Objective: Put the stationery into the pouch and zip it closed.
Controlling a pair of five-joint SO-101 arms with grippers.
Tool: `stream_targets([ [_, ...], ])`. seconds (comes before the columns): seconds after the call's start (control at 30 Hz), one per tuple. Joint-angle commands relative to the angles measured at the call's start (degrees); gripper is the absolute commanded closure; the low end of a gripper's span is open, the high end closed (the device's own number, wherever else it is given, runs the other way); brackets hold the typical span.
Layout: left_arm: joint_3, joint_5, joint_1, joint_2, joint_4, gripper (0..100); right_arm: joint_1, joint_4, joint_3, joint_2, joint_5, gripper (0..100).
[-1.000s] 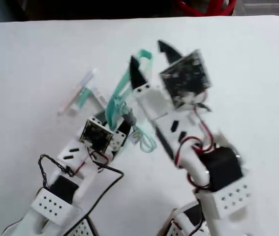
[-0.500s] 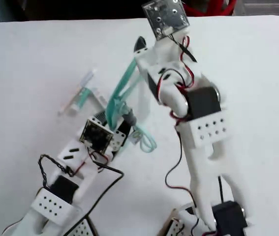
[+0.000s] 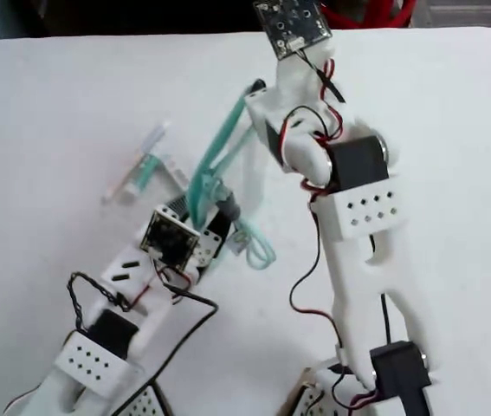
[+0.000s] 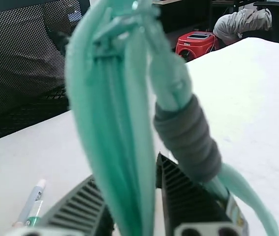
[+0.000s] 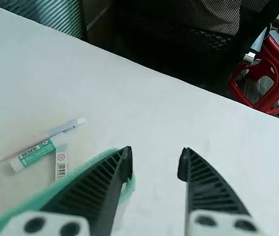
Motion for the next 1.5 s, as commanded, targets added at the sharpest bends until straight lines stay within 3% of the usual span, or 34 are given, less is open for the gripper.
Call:
stream_targets([
  [0.0,-1.7,-0.5,-0.5,-0.7,-1.3,89,1.5,-1.5,-2.5,1.9,0.2,84.4],
  [0.4,-1.7,-0.5,-0.5,-0.7,-1.3,89,1.7,-1.5,-4.5,1.2,-1.9,84.2],
  [0.57,-1.7,-0.5,-0.5,-0.7,-1.4,89,1.5,-1.8,-4.4,-0.8,-3.8,74.6],
  [1.2,-1.7,-0.5,-0.5,-0.7,-1.5,89,1.3,1.0,-5.0,4.8,-3.3,79.4],
  [1.47,-1.7,-0.5,-0.5,-0.7,-1.5,89,-2.6,5.4,-6.5,3.6,-3.3,79.4],
])
